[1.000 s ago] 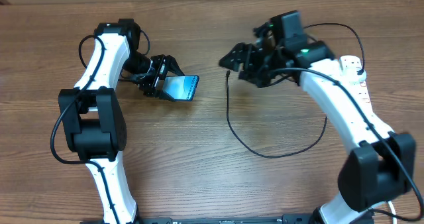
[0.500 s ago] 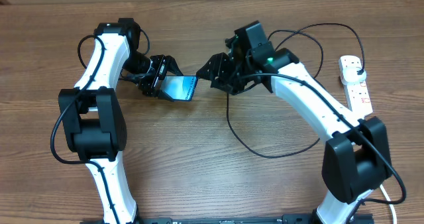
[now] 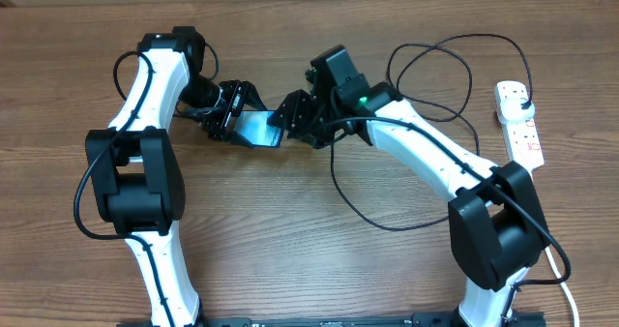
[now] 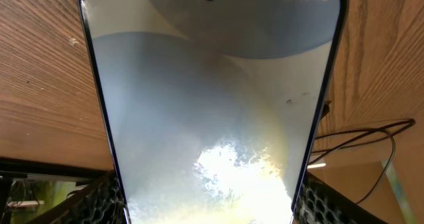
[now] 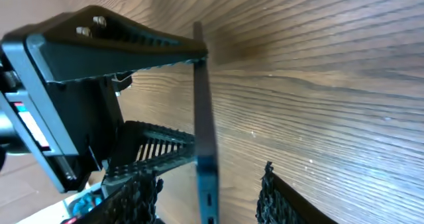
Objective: Plug charger to phone and switch on socket
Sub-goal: 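Grasp the phone's edge with the right gripper beside the left gripper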
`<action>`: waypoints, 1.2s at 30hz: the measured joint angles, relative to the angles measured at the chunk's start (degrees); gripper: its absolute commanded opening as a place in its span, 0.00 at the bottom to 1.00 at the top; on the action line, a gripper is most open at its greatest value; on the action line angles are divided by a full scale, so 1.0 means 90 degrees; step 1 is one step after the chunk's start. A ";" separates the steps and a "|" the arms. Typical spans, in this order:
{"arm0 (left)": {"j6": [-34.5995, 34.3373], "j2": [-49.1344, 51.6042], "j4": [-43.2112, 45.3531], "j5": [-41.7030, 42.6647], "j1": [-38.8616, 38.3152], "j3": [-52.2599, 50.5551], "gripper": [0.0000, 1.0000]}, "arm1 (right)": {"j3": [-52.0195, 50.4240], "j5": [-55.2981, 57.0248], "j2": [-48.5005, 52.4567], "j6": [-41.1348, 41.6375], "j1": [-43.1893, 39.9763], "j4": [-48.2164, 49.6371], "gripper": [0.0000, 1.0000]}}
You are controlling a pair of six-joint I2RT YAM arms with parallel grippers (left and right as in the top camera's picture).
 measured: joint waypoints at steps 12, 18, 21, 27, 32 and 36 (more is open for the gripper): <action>0.0000 0.0002 0.0000 0.0000 0.0000 0.0000 0.44 | 0.0000 0.0811 0.0257 0.0617 0.0357 0.0415 0.35; 0.0000 0.0000 0.0000 0.0000 0.0000 0.0000 0.44 | -0.0002 0.1044 0.0345 0.0733 0.0386 0.0741 0.31; 0.0000 0.0002 0.0000 0.0000 0.0000 0.0000 0.44 | -0.0002 0.1081 0.0345 0.0763 0.0386 0.0770 0.31; -0.0022 0.0002 0.0000 0.0000 0.0000 0.0000 0.46 | -0.0002 0.1095 0.0345 0.0801 0.0386 0.0772 0.29; -0.0151 0.0002 0.0000 0.0000 0.0000 0.0000 0.47 | -0.0002 0.1095 0.0345 0.0818 0.0386 0.0743 0.26; -0.0233 0.0002 0.0000 0.0007 0.0000 0.0000 0.47 | -0.0002 0.1095 0.0345 0.0826 0.0386 0.0719 0.25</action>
